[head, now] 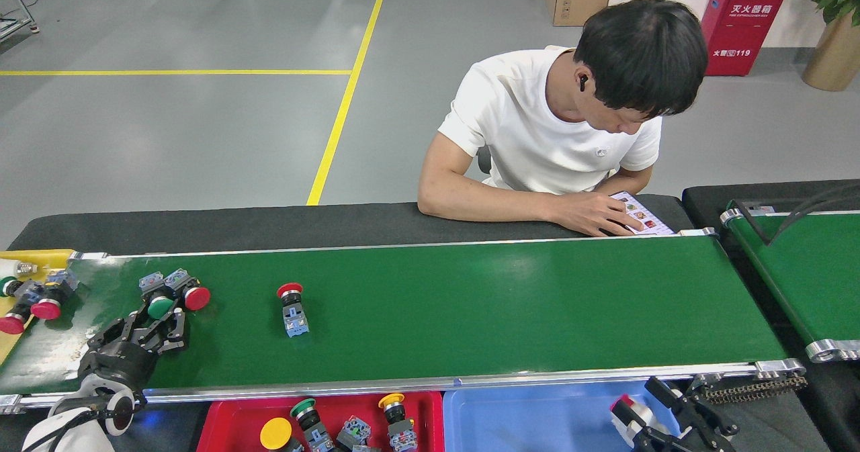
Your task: Pick switch part from conveyor to tray
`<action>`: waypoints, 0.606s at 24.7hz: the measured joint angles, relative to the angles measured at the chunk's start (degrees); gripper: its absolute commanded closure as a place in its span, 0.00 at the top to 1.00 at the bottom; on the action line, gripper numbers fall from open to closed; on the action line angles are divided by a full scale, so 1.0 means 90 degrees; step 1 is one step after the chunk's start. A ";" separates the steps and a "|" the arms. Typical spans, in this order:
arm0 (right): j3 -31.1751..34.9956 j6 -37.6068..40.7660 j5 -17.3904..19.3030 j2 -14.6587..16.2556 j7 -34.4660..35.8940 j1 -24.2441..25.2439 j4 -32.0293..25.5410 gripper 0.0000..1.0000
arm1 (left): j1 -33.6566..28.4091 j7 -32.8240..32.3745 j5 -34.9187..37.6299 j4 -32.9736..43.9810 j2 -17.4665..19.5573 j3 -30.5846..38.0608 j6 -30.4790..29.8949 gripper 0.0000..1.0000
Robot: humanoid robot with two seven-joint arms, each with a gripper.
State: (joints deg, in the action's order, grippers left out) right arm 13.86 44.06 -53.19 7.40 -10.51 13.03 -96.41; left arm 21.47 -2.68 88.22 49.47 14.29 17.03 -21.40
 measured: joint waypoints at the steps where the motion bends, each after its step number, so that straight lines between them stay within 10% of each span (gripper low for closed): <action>1: 0.0000 0.0000 0.0000 -0.0097 -0.0128 -0.0121 -0.0013 0.99 | 0.0000 0.0022 -0.0005 0.0000 -0.0016 0.0000 -0.0003 0.01; 6: 0.0000 -0.0703 -0.0442 -0.0694 -0.0602 -0.0808 -0.0046 0.96 | -0.0356 0.0103 -0.0198 0.0706 -0.0128 0.0004 -0.0048 0.01; 10: -0.0258 -0.2245 -0.1709 -0.1051 -0.0665 -0.1276 -0.0037 0.96 | -0.1888 0.0121 -0.0713 0.2757 -0.0148 -0.0019 -0.0250 0.02; 15: -0.0339 -0.3208 -0.2192 -0.1102 -0.0181 -0.1193 -0.0207 0.94 | -0.3709 0.0217 -0.0902 0.5260 -0.0364 -0.0194 -0.1133 0.04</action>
State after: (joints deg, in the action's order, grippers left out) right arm 10.81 15.19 -72.91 -2.52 -12.14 2.29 -98.27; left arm -11.90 -0.73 80.10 96.82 11.01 15.28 -31.59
